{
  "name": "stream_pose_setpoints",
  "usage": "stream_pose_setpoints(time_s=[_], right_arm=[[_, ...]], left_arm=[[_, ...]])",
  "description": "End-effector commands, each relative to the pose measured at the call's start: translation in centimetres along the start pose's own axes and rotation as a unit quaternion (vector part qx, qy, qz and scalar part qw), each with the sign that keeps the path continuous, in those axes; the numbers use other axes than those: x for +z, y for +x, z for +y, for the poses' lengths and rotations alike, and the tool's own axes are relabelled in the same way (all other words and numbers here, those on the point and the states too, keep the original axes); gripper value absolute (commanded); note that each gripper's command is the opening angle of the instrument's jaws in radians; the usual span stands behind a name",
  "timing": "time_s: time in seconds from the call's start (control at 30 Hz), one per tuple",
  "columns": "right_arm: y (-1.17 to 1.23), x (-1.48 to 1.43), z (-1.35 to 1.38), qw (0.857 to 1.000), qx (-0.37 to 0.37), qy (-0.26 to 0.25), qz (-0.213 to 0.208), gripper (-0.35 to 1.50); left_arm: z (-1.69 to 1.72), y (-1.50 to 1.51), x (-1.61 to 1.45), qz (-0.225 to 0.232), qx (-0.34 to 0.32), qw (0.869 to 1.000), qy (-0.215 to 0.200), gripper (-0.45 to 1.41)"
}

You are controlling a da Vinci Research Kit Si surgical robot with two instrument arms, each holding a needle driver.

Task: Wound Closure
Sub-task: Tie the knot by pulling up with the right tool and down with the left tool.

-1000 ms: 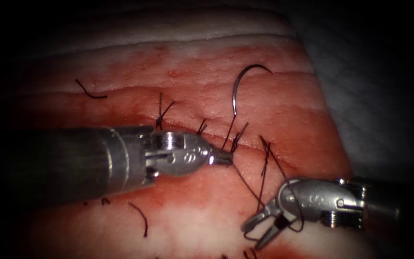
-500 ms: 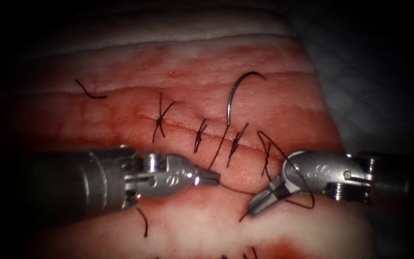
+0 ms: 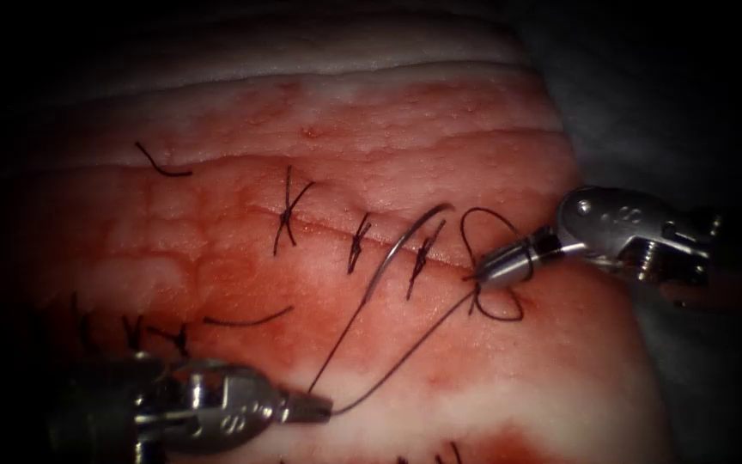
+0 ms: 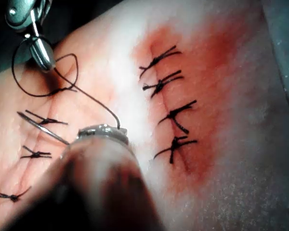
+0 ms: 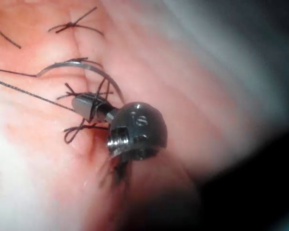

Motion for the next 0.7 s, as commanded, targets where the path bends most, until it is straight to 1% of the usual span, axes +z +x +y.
stream_pose_setpoints(time_s=[0.03, 0.07, 0.13, 0.17, 0.23, 0.27, 0.3, 0.33, 0.43, 0.53, 0.57, 0.7], right_arm=[[0.02, 0.06, 0.11, 1.0, -0.001, -0.004, 0.001, -0.35], [0.01, 0.03, 0.19, 1.0, 0.008, -0.017, 0.005, -0.35], [0.01, 0.02, 0.22, 1.0, 0.01, -0.021, 0.005, -0.35], [-0.01, -0.02, 0.3, 0.999, 0.02, -0.031, 0.004, -0.35], [-0.01, -0.05, 0.34, 0.999, 0.027, -0.041, 0.004, -0.35], [-0.02, -0.07, 0.37, 0.998, 0.034, -0.049, 0.004, -0.35], [-0.02, -0.07, 0.37, 0.998, 0.034, -0.049, 0.004, -0.35], [-0.03, -0.09, 0.4, 0.997, 0.039, -0.061, 0.004, -0.35], [-0.03, -0.11, 0.43, 0.997, 0.043, -0.07, 0.004, -0.35], [-0.03, -0.12, 0.46, 0.996, 0.047, -0.081, 0.004, -0.35], [-0.03, -0.12, 0.46, 0.996, 0.047, -0.081, 0.004, -0.35], [-0.02, -0.13, 0.53, 0.993, 0.055, -0.1, 0.004, -0.35]], left_arm=[[-0.02, 0.01, 0.06, 0.0, 0.001, 1.0, 0.0, -0.45], [0.04, 0.03, 0.01, -0.001, 0.003, 1.0, 0.0, -0.45], [0.06, 0.03, -0.01, -0.001, 0.003, 1.0, 0.0, -0.45], [0.14, 0.06, -0.09, -0.001, 0.006, 1.0, -0.003, -0.45], [0.21, 0.08, -0.15, -0.002, 0.009, 1.0, -0.006, -0.45], [0.31, 0.11, -0.22, -0.005, 0.012, 1.0, -0.012, -0.45], [0.31, 0.11, -0.22, -0.005, 0.012, 1.0, -0.012, -0.45], [0.46, 0.14, -0.33, -0.011, 0.018, 1.0, -0.022, -0.45], [0.61, 0.17, -0.46, -0.018, 0.024, 0.999, -0.031, -0.45], [0.75, 0.19, -0.58, -0.02, 0.03, 0.998, -0.044, -0.45], [0.75, 0.19, -0.58, -0.02, 0.03, 0.998, -0.044, -0.45], [0.96, 0.23, -0.72, -0.024, 0.04, 0.996, -0.072, -0.45]])
